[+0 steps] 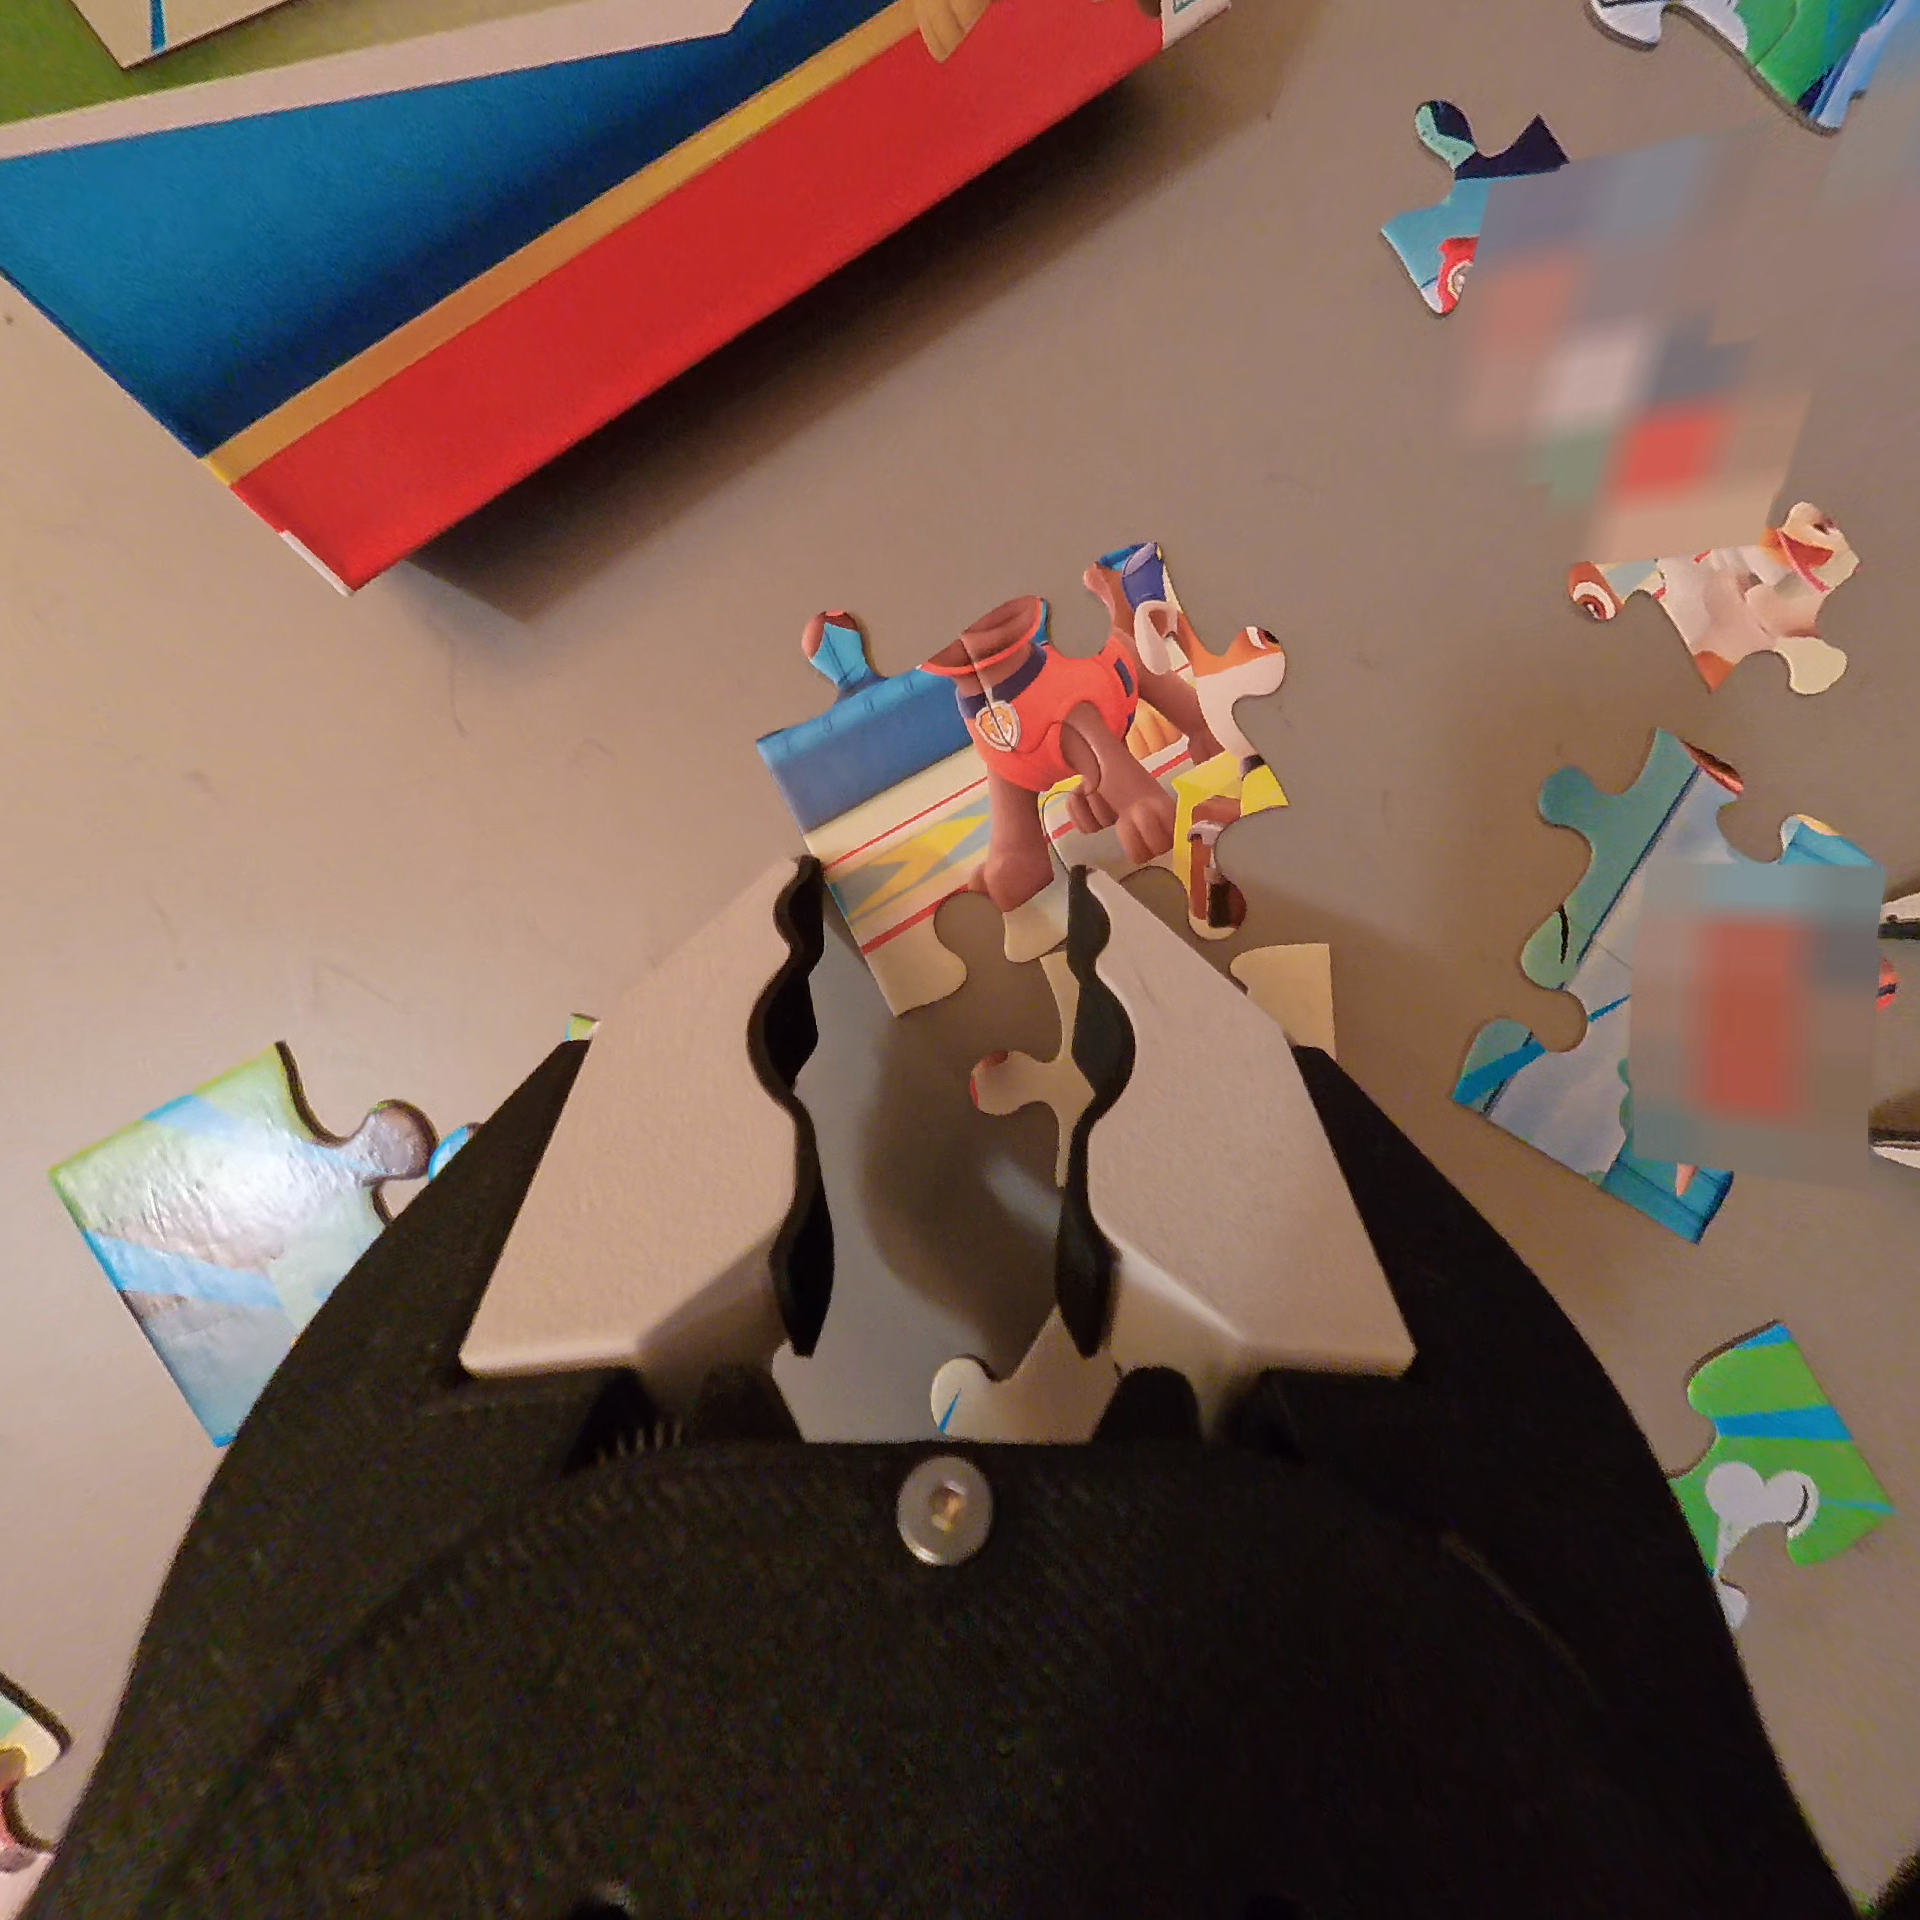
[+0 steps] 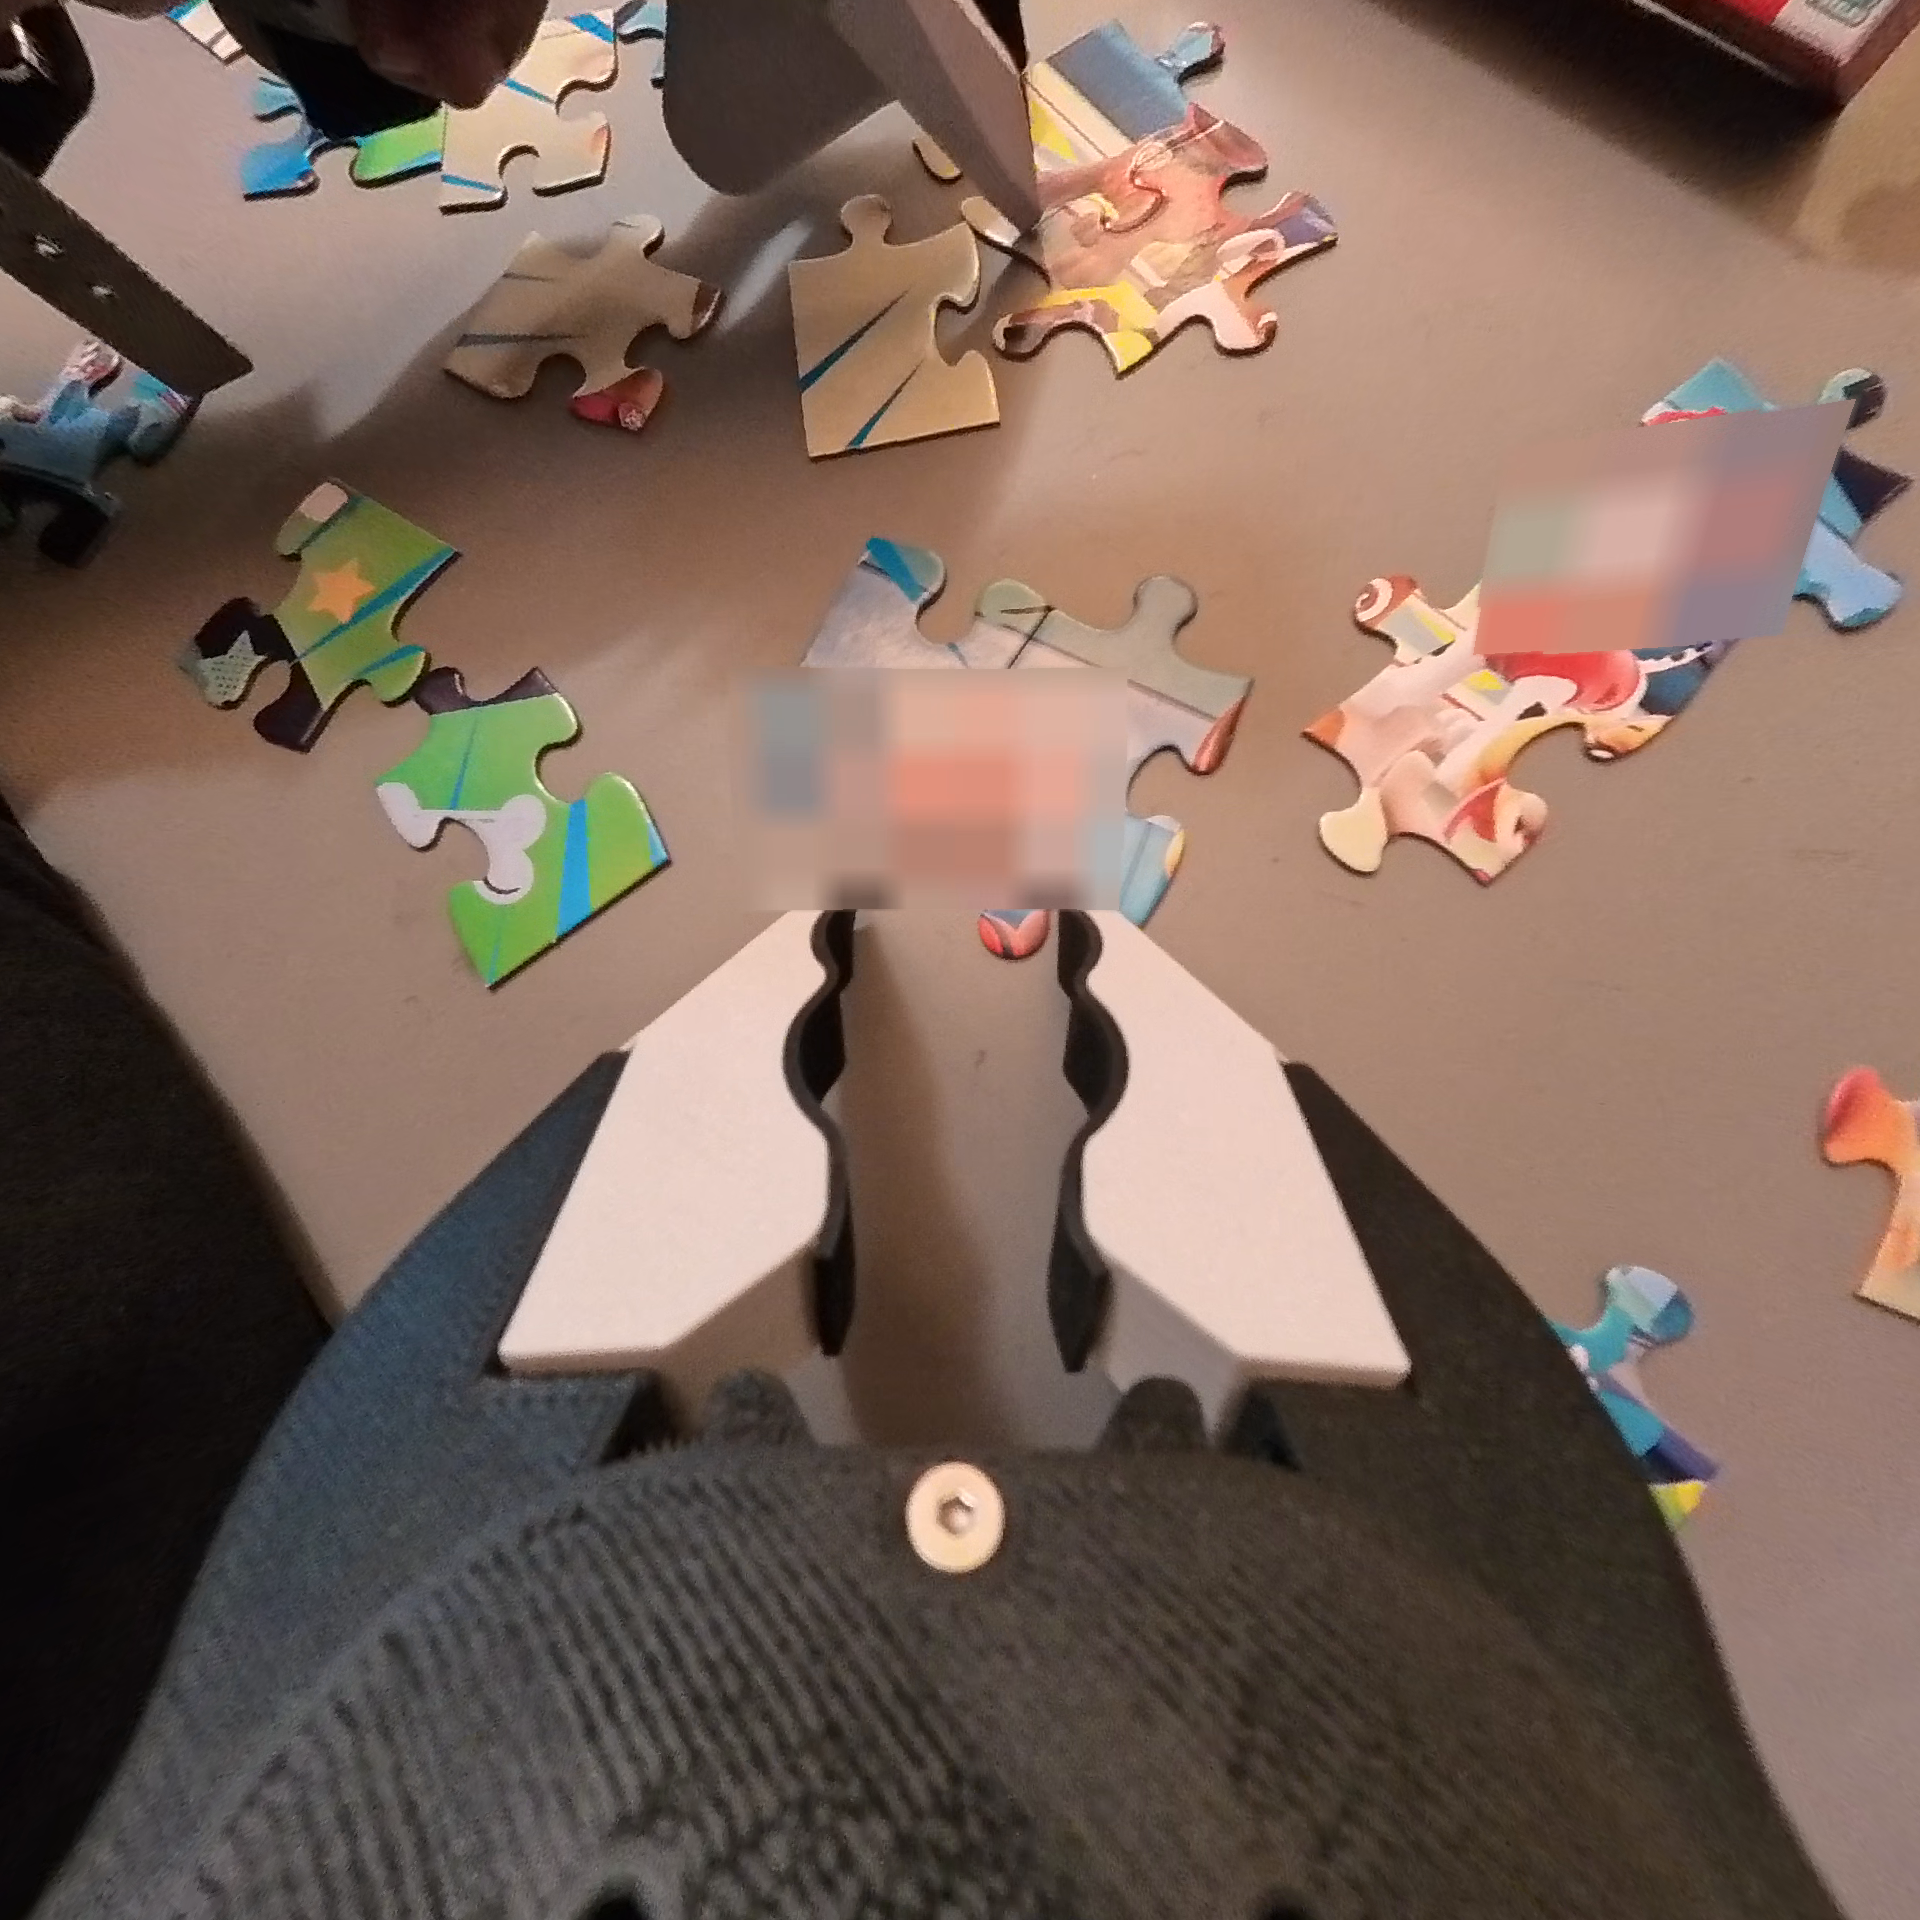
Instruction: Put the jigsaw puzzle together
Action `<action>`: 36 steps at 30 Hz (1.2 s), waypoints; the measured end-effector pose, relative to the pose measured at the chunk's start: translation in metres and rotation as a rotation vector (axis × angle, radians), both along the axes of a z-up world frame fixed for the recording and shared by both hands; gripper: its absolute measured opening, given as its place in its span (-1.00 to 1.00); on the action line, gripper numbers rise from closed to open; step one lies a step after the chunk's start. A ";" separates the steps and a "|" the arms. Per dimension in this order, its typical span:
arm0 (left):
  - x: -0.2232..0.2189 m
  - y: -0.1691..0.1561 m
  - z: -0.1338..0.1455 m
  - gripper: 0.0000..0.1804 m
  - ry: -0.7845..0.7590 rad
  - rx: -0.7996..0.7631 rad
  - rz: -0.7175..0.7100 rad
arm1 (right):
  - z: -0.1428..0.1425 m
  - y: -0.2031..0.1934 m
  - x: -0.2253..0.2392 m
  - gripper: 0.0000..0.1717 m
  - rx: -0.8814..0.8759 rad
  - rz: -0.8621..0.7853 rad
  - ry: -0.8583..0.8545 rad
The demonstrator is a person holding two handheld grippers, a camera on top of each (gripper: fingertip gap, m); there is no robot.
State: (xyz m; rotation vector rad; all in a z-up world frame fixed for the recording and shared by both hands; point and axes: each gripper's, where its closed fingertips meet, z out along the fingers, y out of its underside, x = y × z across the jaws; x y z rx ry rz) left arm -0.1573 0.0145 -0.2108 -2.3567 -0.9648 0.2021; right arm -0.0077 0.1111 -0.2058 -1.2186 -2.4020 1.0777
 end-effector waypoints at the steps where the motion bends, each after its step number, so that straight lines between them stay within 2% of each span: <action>1: 0.000 0.000 0.000 -0.49 -0.001 0.001 0.000 | 0.000 0.000 0.000 -0.56 0.000 0.000 0.000; 22: 0.002 -0.001 0.003 -0.41 0.004 0.020 0.015 | 0.001 0.001 0.000 -0.59 -0.028 -0.023 -0.011; 25: 0.003 -0.002 0.005 -0.41 0.004 0.028 0.017 | 0.002 0.003 -0.002 -0.54 -0.033 -0.029 -0.024; 29: 0.003 -0.004 0.006 -0.41 0.003 0.033 0.012 | 0.019 0.003 -0.018 -0.54 -0.058 -0.036 0.026; 33: 0.003 -0.006 0.005 -0.41 -0.008 0.041 0.009 | 0.038 -0.015 -0.047 -0.55 -0.148 -0.032 0.053; 36: 0.003 -0.006 0.004 -0.42 -0.025 0.050 0.005 | 0.036 -0.033 -0.069 -0.51 -0.178 -0.015 0.020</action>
